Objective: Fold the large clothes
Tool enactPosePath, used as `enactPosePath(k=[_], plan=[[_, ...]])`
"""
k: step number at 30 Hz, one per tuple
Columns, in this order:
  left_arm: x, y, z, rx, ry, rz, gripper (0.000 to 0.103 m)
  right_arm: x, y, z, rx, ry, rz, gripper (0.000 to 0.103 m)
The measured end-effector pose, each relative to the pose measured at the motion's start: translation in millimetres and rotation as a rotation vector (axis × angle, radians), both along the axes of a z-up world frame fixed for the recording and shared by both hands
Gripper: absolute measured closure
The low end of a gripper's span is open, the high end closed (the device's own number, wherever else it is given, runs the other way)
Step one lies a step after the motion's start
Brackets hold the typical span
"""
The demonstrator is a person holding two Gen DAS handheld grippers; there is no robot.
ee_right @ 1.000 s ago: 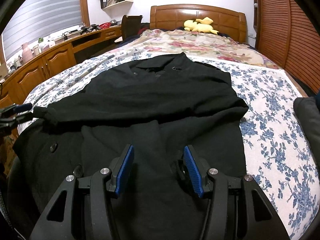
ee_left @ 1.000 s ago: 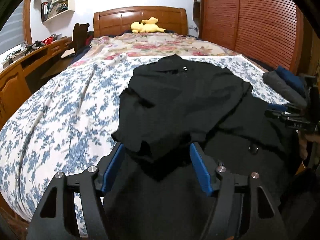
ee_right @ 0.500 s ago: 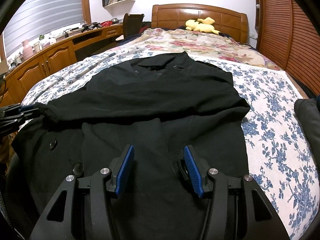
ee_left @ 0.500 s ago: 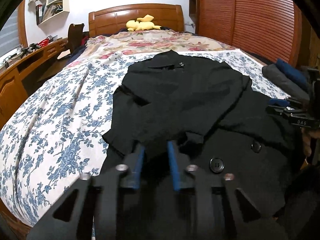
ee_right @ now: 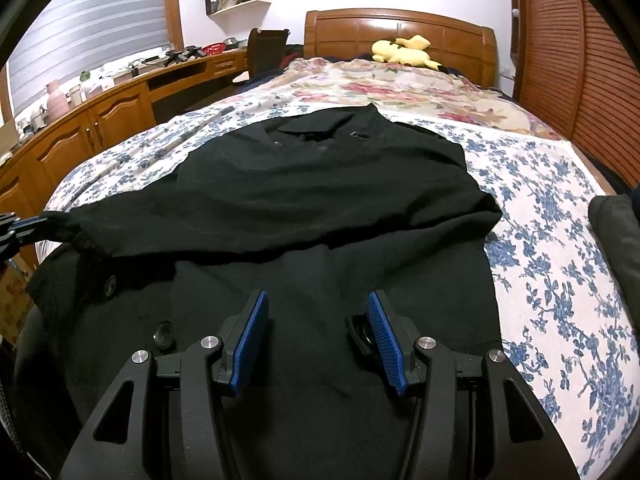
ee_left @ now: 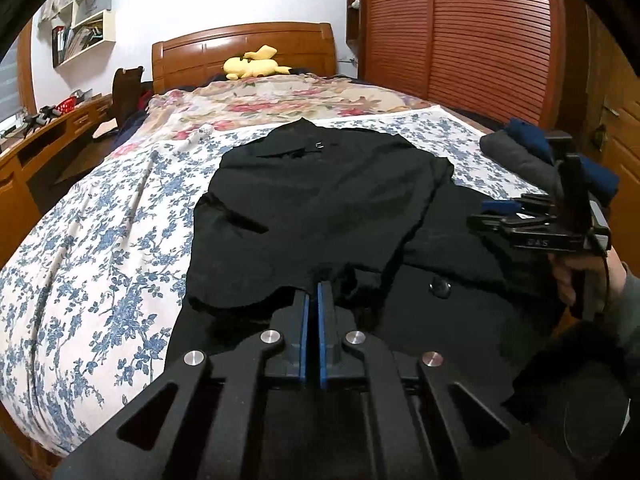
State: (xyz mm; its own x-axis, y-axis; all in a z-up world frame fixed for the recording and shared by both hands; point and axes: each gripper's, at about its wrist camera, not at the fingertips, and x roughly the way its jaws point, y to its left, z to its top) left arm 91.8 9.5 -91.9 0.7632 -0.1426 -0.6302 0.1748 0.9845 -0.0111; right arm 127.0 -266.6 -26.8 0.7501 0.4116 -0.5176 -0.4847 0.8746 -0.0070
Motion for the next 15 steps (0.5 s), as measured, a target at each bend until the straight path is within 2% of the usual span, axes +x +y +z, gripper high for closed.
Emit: enactPosePath(k=[3, 5, 6, 7, 8, 10, 12, 15], plan=[[-2, -3, -1, 0.03, -0.003, -0.008, 0.098, 1, 0, -1, -0.005, -0.001, 0.006, 0.049], [-1, -1, -3, 0.016, -0.003, -0.002, 0.098, 3, 1, -2, -0.009, 0.001, 0.004, 0.049], [-1, 3, -3, 0.002, 0.001, 0.005, 0.093, 4, 1, -3, -0.009, 0.002, 0.006, 0.049], [-1, 5, -4, -0.003, 0.001, 0.012, 0.076, 4, 2, -3, -0.009, 0.003, 0.007, 0.049], [-2, 8, -4, -0.008, -0.006, 0.021, 0.066, 4, 2, -2, -0.01, 0.003, 0.009, 0.049], [-4, 14, -4, -0.023, -0.021, 0.028, 0.036, 3, 5, -2, -0.009, 0.0, 0.016, 0.049], [-5, 20, -5, -0.032, -0.027, 0.041, 0.022, 3, 7, -3, -0.014, -0.001, 0.022, 0.049], [-5, 32, -7, -0.026, -0.025, 0.076, 0.022, 3, 10, -4, -0.022, 0.0, 0.028, 0.049]])
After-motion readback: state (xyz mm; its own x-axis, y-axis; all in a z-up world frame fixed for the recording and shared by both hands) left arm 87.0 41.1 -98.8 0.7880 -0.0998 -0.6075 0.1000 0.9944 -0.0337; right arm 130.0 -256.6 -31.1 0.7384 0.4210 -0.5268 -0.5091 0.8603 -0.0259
